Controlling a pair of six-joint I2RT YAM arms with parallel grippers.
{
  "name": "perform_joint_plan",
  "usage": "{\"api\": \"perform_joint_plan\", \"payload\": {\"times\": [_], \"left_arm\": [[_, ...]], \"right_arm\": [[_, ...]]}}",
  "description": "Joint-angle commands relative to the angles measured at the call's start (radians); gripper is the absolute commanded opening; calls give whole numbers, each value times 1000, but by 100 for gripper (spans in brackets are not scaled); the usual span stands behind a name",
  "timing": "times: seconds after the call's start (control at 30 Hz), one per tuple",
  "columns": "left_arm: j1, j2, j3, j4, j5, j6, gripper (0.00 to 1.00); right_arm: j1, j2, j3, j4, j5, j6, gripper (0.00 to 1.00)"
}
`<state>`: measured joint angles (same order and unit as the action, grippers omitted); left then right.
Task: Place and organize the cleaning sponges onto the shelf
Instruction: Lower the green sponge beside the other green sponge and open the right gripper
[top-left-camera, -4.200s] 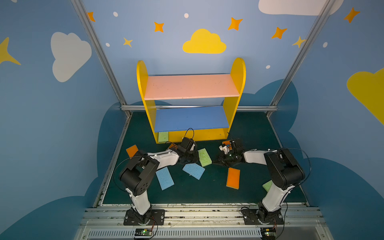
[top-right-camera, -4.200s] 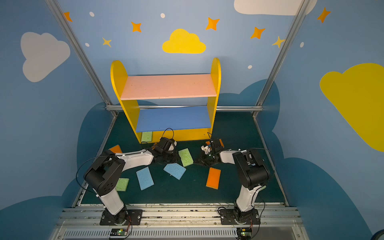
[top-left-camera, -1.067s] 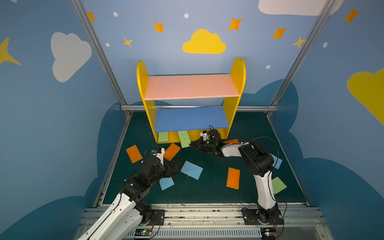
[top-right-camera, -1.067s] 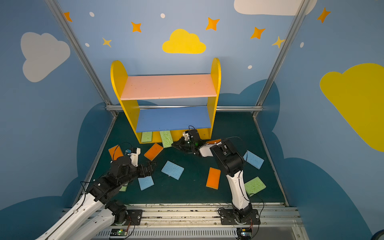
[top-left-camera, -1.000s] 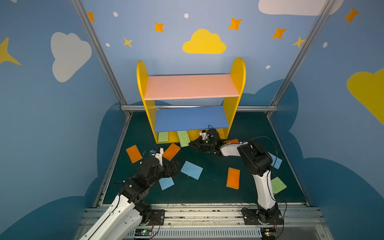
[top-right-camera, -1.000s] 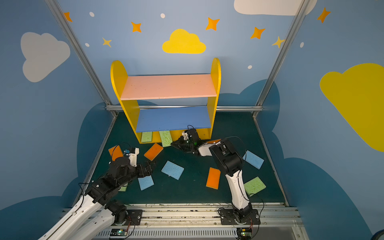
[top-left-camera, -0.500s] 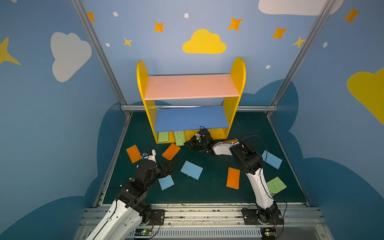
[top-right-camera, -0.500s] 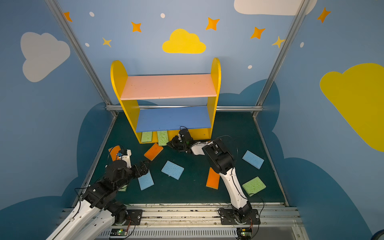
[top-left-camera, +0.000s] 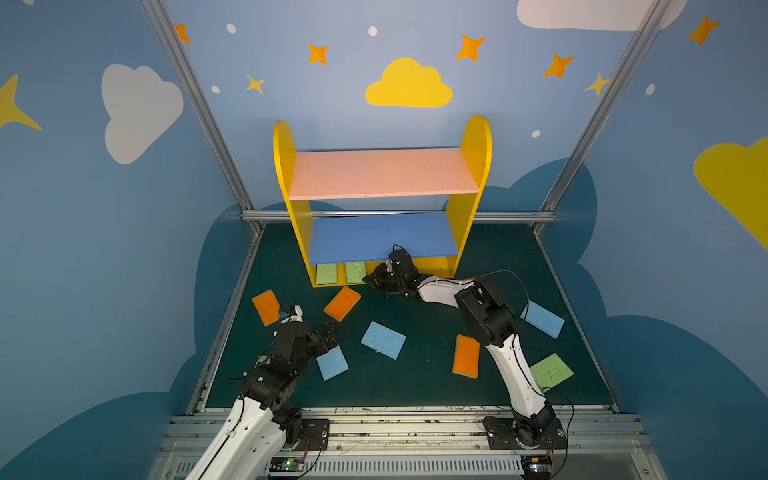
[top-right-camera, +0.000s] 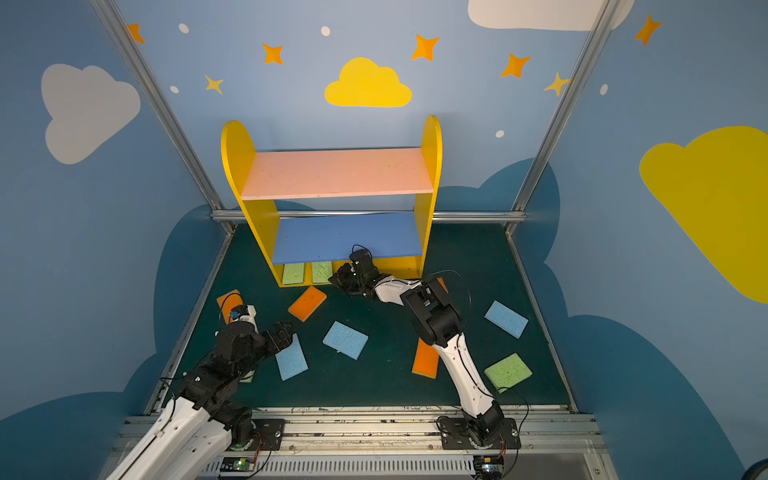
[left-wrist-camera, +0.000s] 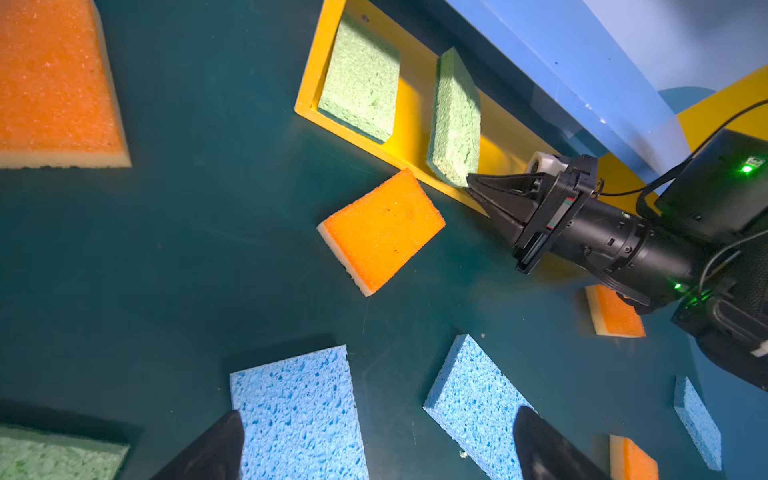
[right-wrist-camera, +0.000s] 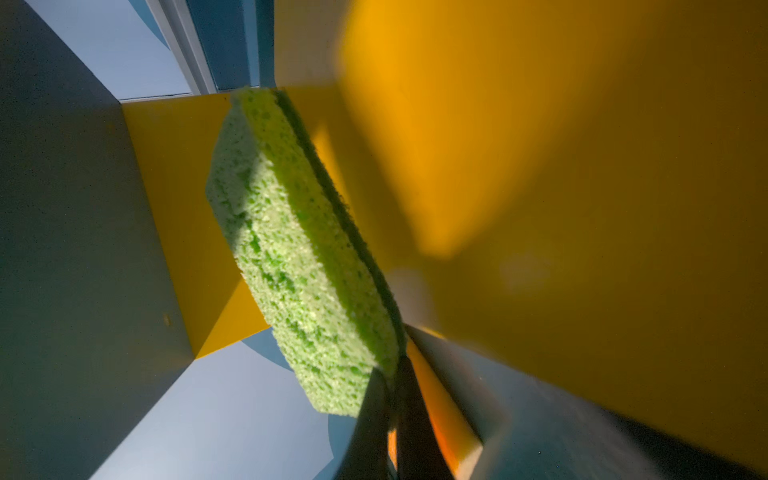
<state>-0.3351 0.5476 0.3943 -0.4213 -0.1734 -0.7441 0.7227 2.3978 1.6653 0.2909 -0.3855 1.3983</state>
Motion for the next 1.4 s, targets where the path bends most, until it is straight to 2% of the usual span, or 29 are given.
{"api": "perform_joint_plan", "payload": {"times": [0.0, 0.3, 0.5, 0.57, 0.6, 0.77, 0.93, 1.37], "left_arm": [[20, -14, -13, 31, 26, -6, 100], [56, -18, -28, 37, 56, -2, 100], [70, -13, -36, 50, 73, -1, 100], [74, -11, -37, 52, 78, -2, 99], [74, -12, -37, 52, 80, -2, 100], [79, -11, -37, 54, 83, -3, 100], [82, -1, -38, 58, 88, -2, 100], [84, -27, -32, 52, 125, 27, 100]], "right_arm": [[14, 45, 63, -42, 14, -5, 7], [22, 90, 139, -73, 26, -6, 9], [26, 101, 144, -47, 15, -13, 27], [26, 107, 151, -44, 11, -16, 29], [27, 110, 154, -41, 8, -15, 29], [30, 124, 167, -18, -1, -5, 15], [34, 140, 189, -15, -7, -2, 16], [33, 69, 112, 9, -17, -50, 46]]}}
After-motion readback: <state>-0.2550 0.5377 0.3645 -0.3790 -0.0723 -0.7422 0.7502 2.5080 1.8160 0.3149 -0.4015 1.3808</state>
